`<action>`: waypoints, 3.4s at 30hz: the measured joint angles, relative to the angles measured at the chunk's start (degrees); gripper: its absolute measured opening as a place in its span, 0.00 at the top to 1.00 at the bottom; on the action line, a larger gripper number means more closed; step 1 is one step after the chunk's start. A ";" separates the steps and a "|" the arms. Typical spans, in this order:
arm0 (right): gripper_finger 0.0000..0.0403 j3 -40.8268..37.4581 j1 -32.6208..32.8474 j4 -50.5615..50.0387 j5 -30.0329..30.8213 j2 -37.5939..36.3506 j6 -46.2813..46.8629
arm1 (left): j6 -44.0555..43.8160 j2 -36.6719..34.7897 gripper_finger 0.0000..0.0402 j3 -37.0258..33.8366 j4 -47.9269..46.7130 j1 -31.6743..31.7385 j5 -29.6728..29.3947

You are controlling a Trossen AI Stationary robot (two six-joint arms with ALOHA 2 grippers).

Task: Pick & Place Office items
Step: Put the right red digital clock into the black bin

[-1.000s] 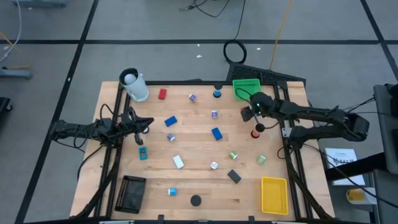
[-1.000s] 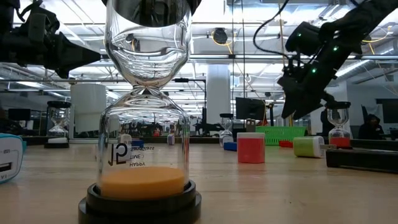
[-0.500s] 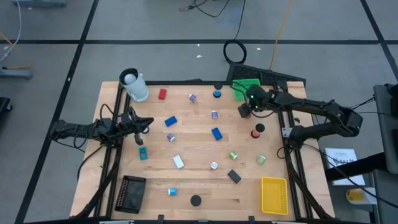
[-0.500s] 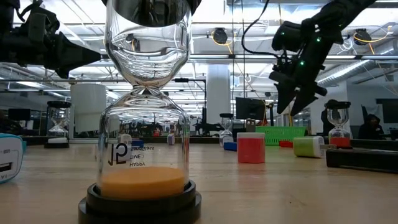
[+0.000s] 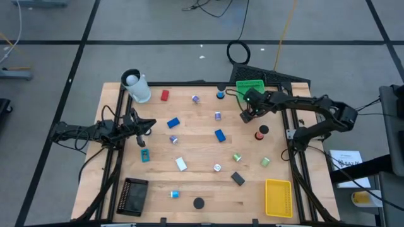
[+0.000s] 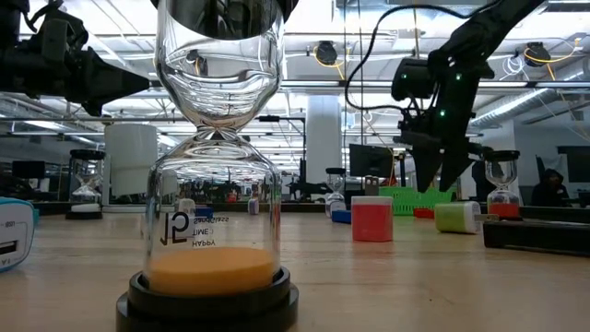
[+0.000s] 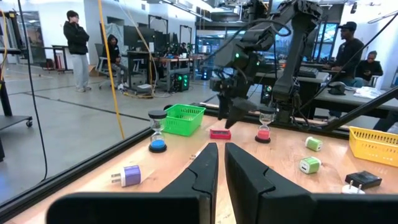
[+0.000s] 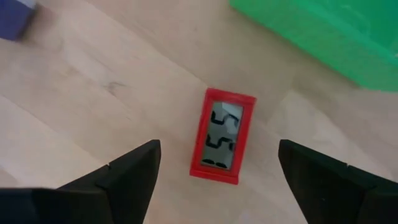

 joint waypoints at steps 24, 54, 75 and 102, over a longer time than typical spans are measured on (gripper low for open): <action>0.41 -0.02 0.30 3.69 1.23 7.73 5.64 | 0.00 0.00 0.91 0.00 0.00 0.00 -0.02; 0.53 -6.88 0.28 14.34 3.12 6.88 3.50 | 0.00 0.00 0.91 0.00 0.00 0.00 -0.02; 0.62 4.28 6.27 0.18 6.16 7.23 0.67 | 0.00 0.00 0.91 0.00 -0.01 0.00 -0.02; 0.61 23.45 4.62 -12.58 16.39 7.10 -8.64 | 0.00 0.00 0.91 0.00 0.00 0.00 -0.02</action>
